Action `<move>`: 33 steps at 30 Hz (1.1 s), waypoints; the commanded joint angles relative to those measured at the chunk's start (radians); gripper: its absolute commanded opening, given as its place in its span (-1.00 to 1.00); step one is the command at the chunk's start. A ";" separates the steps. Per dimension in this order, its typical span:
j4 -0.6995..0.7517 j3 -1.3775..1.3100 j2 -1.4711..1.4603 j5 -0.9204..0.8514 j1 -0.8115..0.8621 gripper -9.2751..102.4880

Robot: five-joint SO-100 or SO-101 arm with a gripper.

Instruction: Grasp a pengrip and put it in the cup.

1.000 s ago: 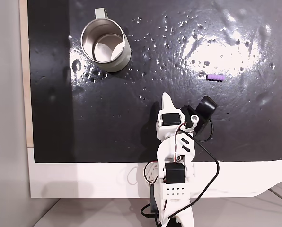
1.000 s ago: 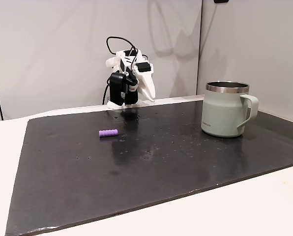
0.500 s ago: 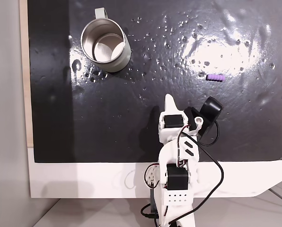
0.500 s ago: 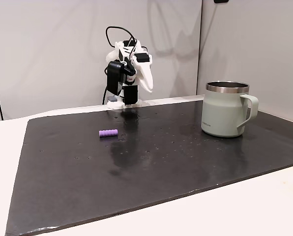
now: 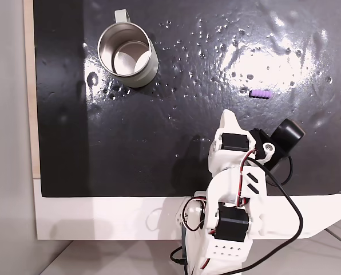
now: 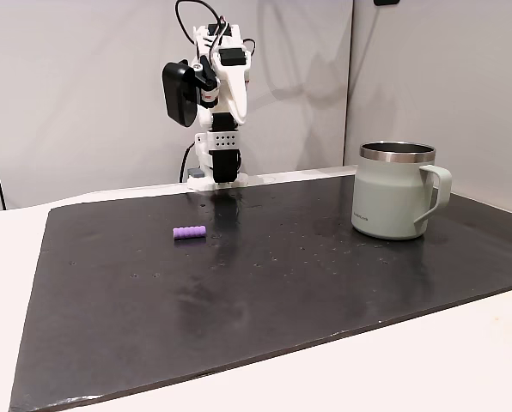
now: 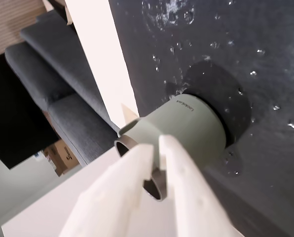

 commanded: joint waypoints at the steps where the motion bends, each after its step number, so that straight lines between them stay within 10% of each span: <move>1: 0.100 -0.219 -0.101 0.018 0.026 -0.83; 13: 0.376 -0.647 -0.503 -0.087 0.196 -0.81; 33: 0.232 -0.571 -0.746 -0.545 0.276 -0.53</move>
